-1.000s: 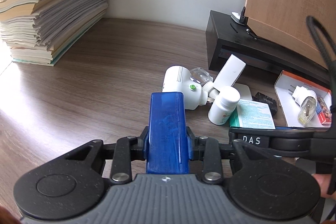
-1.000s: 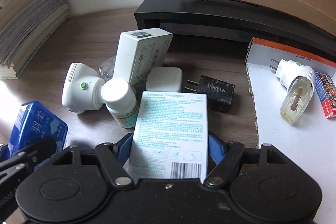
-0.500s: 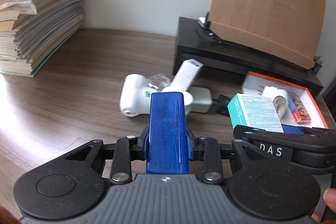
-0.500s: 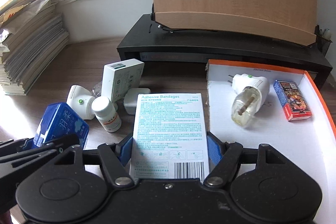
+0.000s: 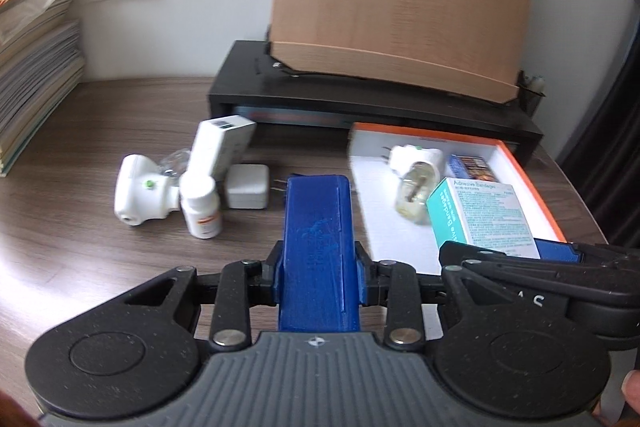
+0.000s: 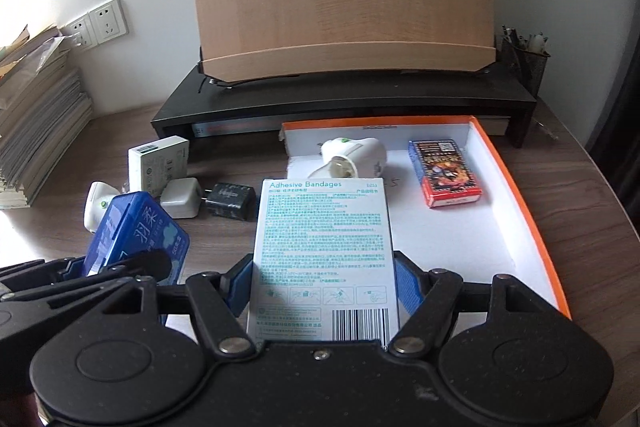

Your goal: Organize rigid objects

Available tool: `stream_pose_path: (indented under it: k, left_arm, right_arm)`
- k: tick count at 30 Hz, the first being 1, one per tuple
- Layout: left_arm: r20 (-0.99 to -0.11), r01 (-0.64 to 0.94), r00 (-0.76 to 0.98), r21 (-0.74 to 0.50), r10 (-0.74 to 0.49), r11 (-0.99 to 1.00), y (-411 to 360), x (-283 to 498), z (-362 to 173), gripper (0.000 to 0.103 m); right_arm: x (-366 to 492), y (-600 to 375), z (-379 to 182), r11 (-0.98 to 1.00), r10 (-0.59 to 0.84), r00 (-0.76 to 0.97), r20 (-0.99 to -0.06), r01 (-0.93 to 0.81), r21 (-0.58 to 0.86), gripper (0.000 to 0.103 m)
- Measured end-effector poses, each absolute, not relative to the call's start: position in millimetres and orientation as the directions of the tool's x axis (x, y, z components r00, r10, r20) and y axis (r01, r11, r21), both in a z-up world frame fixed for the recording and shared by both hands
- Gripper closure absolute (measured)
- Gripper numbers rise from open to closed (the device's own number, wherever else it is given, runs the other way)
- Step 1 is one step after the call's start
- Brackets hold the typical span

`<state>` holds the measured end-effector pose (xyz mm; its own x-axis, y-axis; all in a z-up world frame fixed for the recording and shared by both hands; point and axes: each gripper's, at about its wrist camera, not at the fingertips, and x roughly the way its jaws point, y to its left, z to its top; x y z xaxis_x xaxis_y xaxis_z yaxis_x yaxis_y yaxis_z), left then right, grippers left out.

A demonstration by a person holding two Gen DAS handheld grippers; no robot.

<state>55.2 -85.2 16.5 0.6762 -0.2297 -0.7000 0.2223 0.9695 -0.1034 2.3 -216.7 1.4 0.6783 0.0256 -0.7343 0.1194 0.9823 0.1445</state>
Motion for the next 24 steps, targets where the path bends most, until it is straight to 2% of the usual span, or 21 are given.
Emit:
stream_pose_path:
  k: [13, 24]
  left_arm:
    - [-0.682, 0.310, 0.658, -0.139, -0.318, 0.940, -143.2, 41.3, 20.6, 0.070]
    - [-0.669, 0.315, 0.671, -0.134, -0.320, 0.940, -173.6, 34.2, 23.9, 0.070]
  right_arm:
    - [-34.6, -279.5, 11.9, 0.971, -0.031, 0.710, -0.703, 0.188, 0.148, 0.019]
    - [-51.8, -308.9, 20.7, 0.971, -0.029, 0.735, -0.677, 0.181, 0.155, 0.019]
